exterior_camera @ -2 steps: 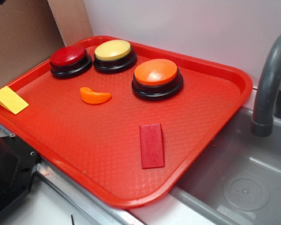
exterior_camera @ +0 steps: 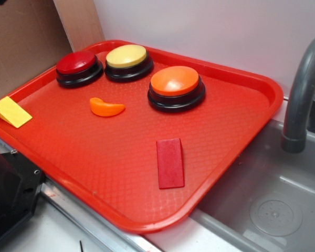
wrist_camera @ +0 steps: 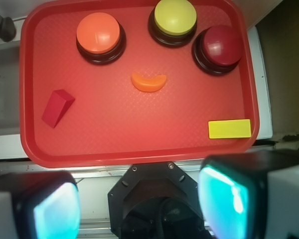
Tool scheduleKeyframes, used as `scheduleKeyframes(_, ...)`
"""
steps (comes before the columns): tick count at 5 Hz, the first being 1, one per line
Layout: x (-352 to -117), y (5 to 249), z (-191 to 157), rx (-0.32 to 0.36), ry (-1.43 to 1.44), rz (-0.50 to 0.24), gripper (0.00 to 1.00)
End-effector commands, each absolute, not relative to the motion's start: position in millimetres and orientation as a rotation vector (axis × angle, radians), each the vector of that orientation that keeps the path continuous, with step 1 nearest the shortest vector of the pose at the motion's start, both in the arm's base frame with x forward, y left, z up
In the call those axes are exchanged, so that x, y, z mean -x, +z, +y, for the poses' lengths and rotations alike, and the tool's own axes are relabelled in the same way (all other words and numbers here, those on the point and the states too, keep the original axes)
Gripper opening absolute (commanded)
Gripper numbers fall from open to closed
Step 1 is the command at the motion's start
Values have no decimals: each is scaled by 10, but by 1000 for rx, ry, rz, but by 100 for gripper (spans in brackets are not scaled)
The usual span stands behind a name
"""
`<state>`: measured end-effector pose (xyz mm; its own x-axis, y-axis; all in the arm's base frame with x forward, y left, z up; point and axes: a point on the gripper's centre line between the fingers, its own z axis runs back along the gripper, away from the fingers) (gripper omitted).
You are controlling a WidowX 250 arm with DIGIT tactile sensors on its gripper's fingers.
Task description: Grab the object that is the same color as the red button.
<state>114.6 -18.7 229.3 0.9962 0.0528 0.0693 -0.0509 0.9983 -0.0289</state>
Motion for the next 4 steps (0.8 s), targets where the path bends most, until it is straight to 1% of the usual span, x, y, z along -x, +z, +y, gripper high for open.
scheduleKeyframes(1, -1363, 1721, -1146, 6, 285, -105, 100)
scheduleKeyframes(2, -1371, 1456, -1362, 8, 408, -97, 100)
scheduleKeyframes(3, -1474, 1208, -1388, 26, 461, -64, 100)
scheduleKeyframes(4, -1697, 1031, -1386, 55, 489, -56, 100)
